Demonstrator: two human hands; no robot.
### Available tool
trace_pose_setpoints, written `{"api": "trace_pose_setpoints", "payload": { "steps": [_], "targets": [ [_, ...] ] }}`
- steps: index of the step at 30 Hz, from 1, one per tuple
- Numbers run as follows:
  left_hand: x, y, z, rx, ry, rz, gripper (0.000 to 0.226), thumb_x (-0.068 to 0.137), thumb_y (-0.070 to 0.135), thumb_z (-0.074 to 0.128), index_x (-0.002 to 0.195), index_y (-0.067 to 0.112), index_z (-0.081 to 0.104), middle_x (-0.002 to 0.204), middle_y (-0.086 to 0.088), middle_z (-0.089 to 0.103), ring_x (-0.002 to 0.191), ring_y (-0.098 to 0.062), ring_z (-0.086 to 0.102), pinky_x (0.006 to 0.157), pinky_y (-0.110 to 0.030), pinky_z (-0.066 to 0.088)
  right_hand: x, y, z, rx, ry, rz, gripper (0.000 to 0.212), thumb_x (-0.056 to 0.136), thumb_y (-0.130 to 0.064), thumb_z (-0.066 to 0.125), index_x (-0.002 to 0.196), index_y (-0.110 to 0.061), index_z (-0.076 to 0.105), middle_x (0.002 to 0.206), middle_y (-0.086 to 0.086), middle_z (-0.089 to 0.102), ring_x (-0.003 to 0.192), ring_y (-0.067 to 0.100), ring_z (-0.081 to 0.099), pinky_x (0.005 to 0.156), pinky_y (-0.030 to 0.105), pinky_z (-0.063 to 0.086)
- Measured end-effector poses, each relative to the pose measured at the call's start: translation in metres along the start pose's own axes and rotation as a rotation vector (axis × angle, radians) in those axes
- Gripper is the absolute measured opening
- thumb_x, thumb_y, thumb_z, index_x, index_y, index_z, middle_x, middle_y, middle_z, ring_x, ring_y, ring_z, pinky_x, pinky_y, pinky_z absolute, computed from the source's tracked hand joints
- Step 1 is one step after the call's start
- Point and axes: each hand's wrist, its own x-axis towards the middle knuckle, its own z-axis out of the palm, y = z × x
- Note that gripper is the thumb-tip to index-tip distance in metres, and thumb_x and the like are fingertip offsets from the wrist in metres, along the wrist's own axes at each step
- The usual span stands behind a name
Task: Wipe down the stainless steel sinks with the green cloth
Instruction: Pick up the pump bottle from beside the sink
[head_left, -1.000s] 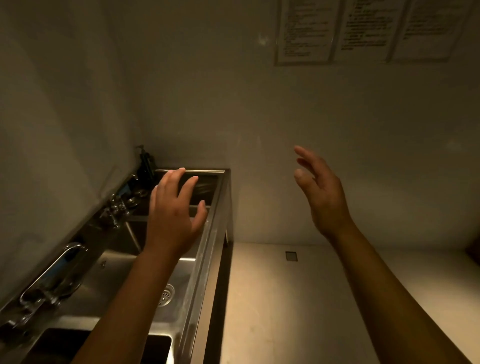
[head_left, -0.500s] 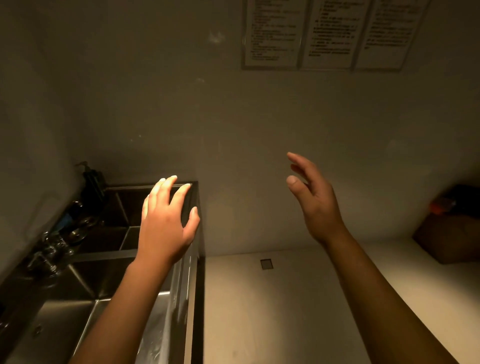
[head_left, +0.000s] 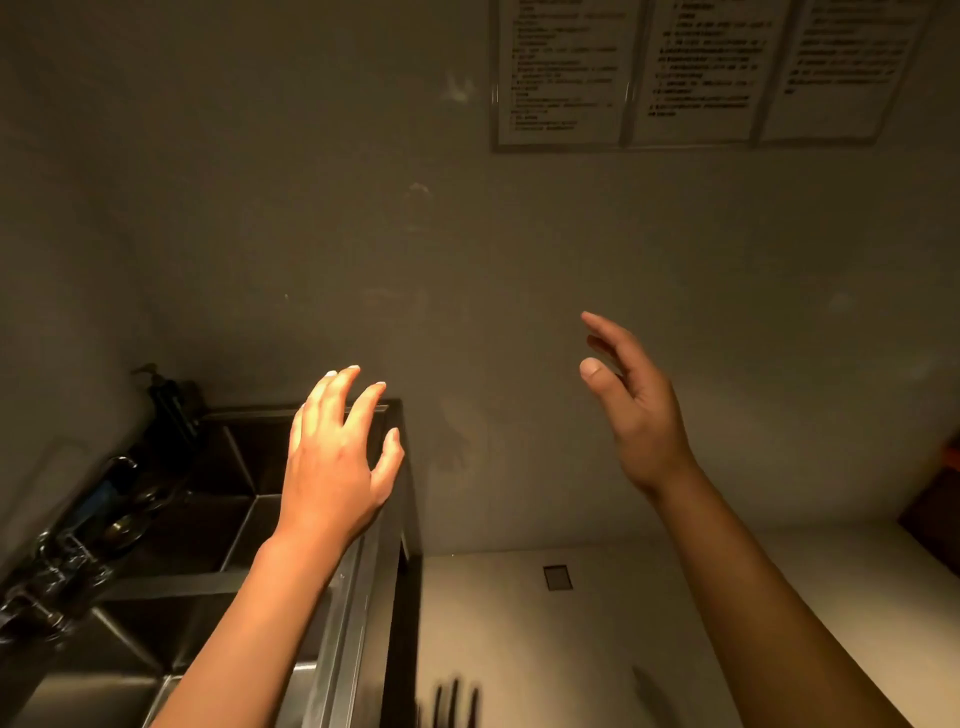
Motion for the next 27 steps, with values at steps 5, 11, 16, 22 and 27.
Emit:
{"api": "trace_pose_setpoints", "payload": {
  "steps": [5,11,16,22,27],
  "targets": [
    [0.049,-0.007,0.041,0.088,0.009,-0.068,0.051,0.101,0.035,0.058,0.147,0.015,0.053,0.162,-0.010,0.038,0.155,-0.029,0.027,0.123,-0.051,0.028,0.076,0.058,0.005,0.070,-0.058,-0.012,0.049,0.095,-0.034,0.055,0.143,-0.024,0.054,0.146,-0.007,0.054,0.135,0.008,0.050,0.115,0.045,0.040],
    [0.083,-0.016,0.069,0.191,0.029,-0.178,0.053,0.098,0.033,0.064,0.147,0.017,0.053,0.162,-0.008,0.037,0.155,-0.028,0.027,0.122,-0.049,0.026,0.152,0.114,0.029,0.166,-0.171,-0.020,0.052,0.093,-0.043,0.055,0.143,-0.030,0.054,0.146,-0.007,0.055,0.135,0.008,0.050,0.115,0.041,0.041],
    [0.093,-0.035,0.072,0.262,0.026,-0.273,0.052,0.099,0.036,0.060,0.148,0.019,0.052,0.163,-0.007,0.037,0.156,-0.027,0.026,0.123,-0.051,0.026,0.191,0.139,0.070,0.254,-0.271,-0.044,0.054,0.092,-0.046,0.055,0.143,-0.029,0.054,0.146,-0.006,0.055,0.136,0.009,0.050,0.116,0.042,0.039],
    [0.105,-0.069,0.071,0.309,0.032,-0.382,0.055,0.098,0.041,0.051,0.148,0.017,0.053,0.162,-0.009,0.039,0.154,-0.029,0.029,0.123,-0.057,0.032,0.220,0.161,0.130,0.315,-0.382,-0.042,0.056,0.092,-0.046,0.055,0.144,-0.029,0.053,0.147,-0.009,0.054,0.137,0.006,0.048,0.117,0.047,0.038],
    [0.119,-0.112,0.086,0.329,0.030,-0.456,0.055,0.099,0.037,0.060,0.150,0.019,0.051,0.162,-0.006,0.037,0.154,-0.027,0.029,0.124,-0.053,0.031,0.246,0.176,0.182,0.321,-0.455,-0.051,0.055,0.092,-0.044,0.056,0.145,-0.028,0.052,0.147,-0.010,0.053,0.137,0.005,0.047,0.117,0.047,0.038]
  ]
}}
